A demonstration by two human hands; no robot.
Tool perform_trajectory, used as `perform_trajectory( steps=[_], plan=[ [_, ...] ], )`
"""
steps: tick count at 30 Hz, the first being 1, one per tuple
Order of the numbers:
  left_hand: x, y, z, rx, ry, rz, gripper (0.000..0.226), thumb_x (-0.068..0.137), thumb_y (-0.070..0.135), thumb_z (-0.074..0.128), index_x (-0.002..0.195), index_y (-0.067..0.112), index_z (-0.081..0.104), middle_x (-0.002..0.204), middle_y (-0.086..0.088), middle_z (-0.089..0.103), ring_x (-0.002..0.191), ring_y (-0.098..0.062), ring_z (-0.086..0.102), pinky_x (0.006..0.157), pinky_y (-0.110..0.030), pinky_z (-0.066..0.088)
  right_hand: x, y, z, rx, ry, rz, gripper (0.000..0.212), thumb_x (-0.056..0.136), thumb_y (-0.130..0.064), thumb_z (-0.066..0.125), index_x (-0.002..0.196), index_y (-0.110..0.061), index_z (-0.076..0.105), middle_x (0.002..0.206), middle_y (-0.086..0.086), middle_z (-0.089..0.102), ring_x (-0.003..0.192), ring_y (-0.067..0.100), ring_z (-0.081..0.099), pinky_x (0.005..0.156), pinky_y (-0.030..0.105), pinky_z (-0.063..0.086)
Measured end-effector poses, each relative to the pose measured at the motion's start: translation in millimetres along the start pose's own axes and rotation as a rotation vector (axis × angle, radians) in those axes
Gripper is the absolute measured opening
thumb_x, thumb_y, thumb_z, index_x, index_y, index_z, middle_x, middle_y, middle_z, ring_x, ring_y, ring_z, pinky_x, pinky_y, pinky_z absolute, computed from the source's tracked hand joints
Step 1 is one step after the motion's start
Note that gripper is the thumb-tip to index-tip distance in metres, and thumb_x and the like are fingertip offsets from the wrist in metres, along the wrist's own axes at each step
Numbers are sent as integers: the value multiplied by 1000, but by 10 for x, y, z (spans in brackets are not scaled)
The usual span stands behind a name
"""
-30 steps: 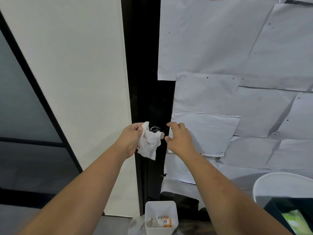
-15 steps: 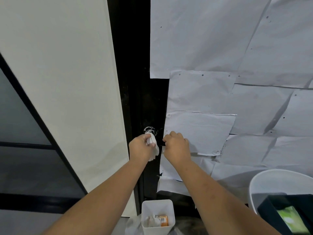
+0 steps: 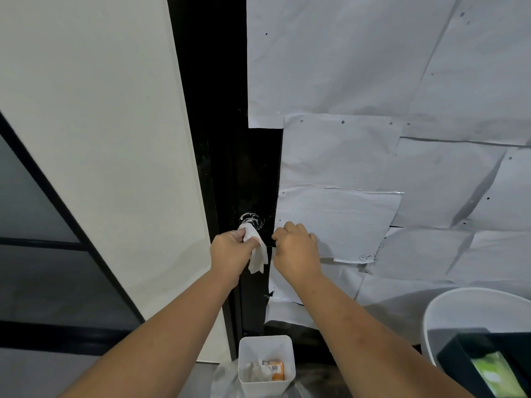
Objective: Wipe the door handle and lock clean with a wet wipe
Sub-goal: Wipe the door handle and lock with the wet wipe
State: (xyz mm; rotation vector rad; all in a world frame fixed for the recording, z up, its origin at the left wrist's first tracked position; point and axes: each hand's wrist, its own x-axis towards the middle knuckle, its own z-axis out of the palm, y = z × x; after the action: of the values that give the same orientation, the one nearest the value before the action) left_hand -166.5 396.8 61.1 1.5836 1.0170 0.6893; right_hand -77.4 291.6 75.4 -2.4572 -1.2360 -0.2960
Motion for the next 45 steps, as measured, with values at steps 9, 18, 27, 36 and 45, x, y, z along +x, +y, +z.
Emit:
perform_trajectory(
  steps=[9,18,27,36,45],
  plan=[
    [145,227,157,301,164,69,23,90,15,62,72,5,71,68,-12,66,60,-18,59,58,-25,46,-26,62,-87,-8,-73,-107,27,78,-2,50,100,-14,60,101,3,55,98,24,47,72,32,31],
    [122,264,203,128,236,-148,21,98,23,51,108,9,64,98,-13,67,89,-29,64,77,-34,52,-49,86,-117,-11,-89,-151,28,78,-4,53,104,-13,60,103,5,55,100,26,47,74,34,32],
    [-2,196,190,-33,123,-69,23,94,13,57,115,6,64,99,-6,65,87,-18,61,79,-29,51,-13,18,-112,-19,-87,-60,32,78,-3,50,105,-15,62,102,3,56,100,25,49,72,31,29],
    [282,201,194,-167,28,-456,30,74,24,77,97,8,66,86,-11,67,80,-26,66,75,-34,58,-31,-69,-48,-22,-39,36,33,71,-2,53,98,-17,64,94,2,57,93,25,50,70,32,28],
    [296,234,211,-55,49,-326,22,87,24,64,72,14,50,71,-3,53,70,-21,54,65,-30,44,-21,-70,-75,-3,-68,38,40,72,0,49,106,-16,63,99,3,57,97,26,50,72,32,28]
  ],
)
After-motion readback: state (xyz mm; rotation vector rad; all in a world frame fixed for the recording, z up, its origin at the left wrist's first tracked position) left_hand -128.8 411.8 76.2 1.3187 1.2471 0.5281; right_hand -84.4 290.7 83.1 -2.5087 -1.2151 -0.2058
